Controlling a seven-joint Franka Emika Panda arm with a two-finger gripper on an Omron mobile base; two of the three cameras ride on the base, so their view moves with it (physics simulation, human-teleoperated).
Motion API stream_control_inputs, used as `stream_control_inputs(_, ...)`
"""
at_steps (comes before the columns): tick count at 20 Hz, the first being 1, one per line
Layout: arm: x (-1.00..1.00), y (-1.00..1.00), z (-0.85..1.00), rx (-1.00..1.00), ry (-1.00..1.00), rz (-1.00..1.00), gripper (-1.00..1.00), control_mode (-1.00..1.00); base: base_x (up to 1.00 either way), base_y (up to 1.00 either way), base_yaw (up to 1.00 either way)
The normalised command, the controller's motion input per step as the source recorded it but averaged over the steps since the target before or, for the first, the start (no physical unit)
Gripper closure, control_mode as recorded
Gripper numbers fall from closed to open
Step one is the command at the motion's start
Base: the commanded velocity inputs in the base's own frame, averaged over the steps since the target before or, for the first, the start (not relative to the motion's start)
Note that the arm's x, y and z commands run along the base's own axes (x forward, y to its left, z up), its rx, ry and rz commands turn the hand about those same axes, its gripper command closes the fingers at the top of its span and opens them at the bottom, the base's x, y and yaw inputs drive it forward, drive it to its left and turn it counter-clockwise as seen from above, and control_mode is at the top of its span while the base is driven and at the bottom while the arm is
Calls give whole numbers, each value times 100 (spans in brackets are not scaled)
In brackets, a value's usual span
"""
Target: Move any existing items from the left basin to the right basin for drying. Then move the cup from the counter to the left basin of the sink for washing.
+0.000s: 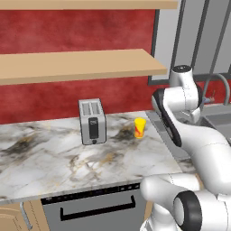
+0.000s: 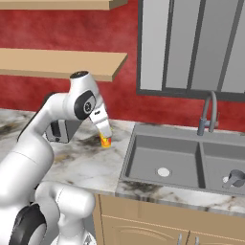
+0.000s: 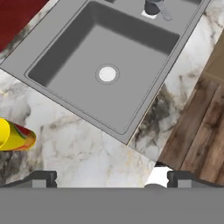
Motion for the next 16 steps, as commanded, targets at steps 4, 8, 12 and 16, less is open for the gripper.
stream_control_inputs(4, 11, 3, 0, 5, -2, 16, -100, -100, 0, 0, 0)
stream_control_inputs(8, 18, 7, 0, 5, 0, 16, -100, -100, 0, 0, 0)
stream_control_inputs(12, 34, 8, -3, 4, 0, 18, -100, -100, 0, 0, 0)
stream_control_inputs(16, 24, 13, -9, 5, 0, 17, -100, -100, 0, 0, 0)
